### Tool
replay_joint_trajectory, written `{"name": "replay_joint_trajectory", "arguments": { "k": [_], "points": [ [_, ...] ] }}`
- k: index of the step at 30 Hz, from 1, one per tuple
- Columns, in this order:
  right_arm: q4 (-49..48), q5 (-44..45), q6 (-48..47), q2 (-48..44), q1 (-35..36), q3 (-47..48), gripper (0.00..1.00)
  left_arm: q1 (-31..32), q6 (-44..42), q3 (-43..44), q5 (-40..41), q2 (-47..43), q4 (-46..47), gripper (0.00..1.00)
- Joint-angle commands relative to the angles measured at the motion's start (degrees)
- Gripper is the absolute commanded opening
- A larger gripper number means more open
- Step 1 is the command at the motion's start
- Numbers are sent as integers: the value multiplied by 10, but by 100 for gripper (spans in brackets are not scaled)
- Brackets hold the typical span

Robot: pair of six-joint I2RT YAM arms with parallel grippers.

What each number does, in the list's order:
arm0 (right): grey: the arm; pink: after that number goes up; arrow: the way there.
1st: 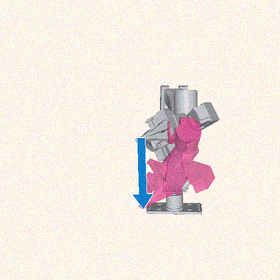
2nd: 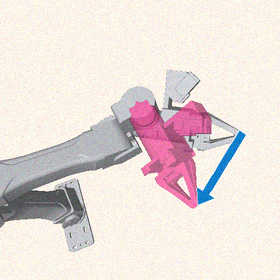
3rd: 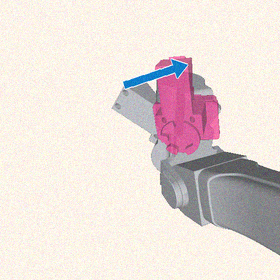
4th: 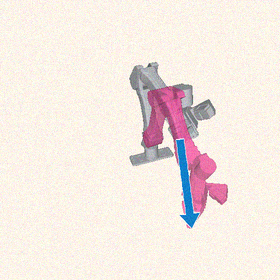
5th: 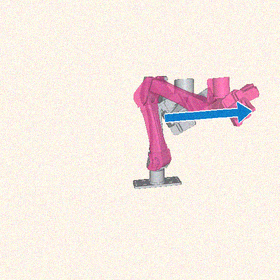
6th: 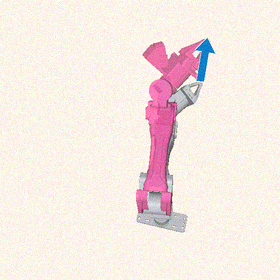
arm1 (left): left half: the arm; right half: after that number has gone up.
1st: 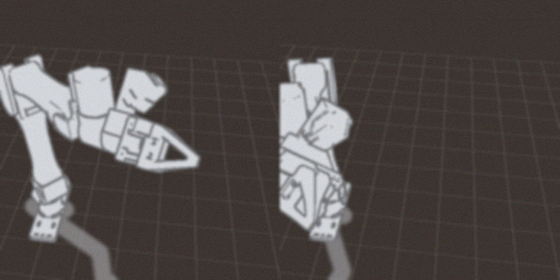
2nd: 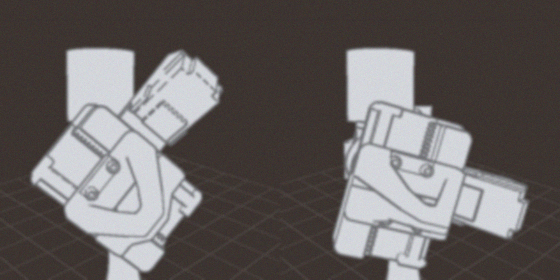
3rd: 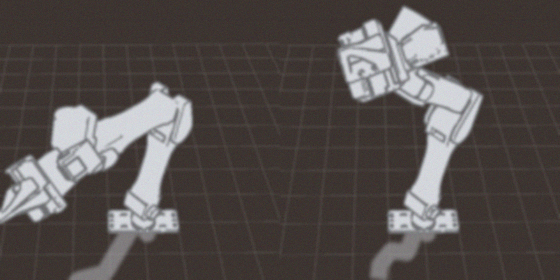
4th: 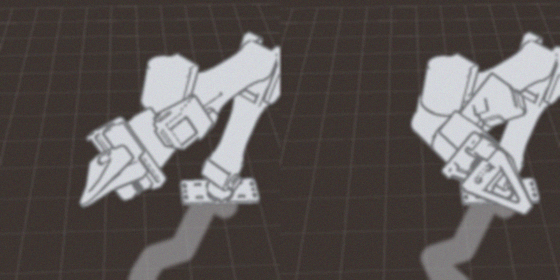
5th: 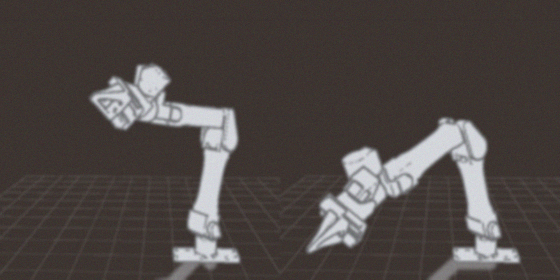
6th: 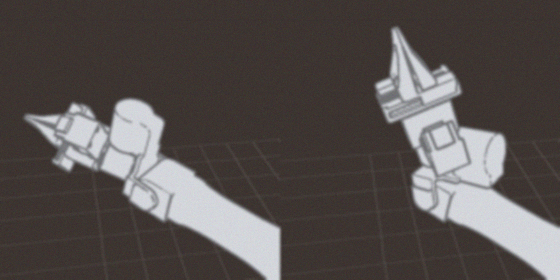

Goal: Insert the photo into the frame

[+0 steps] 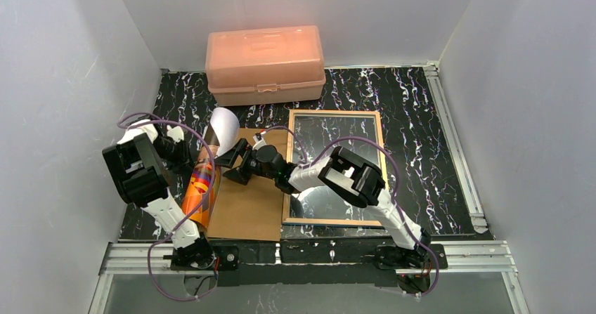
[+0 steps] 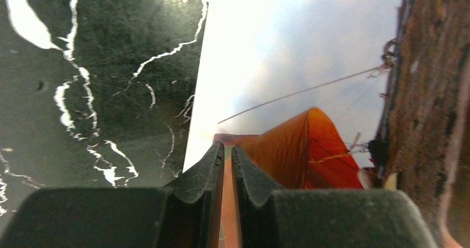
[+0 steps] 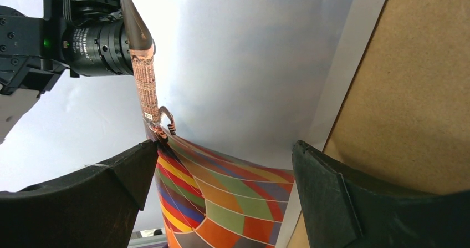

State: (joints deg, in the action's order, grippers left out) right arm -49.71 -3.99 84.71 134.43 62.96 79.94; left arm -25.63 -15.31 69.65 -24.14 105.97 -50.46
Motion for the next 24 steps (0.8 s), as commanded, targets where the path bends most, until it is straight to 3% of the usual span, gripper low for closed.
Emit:
{"name": "replay_joint_trajectory", "arguments": {
  "k": [1,10,24],
  "points": [
    [-72,13,15,6,-5,5,99,18,11,-1,-56,-10,-38,11],
    [-144,12,38,-9,-23,-42,99,83,35,17,-110,-24,-46,12],
    [-166,-11,8,-124,-65,-170,99,87,55,20,-127,-35,-40,12]
  ]
}}
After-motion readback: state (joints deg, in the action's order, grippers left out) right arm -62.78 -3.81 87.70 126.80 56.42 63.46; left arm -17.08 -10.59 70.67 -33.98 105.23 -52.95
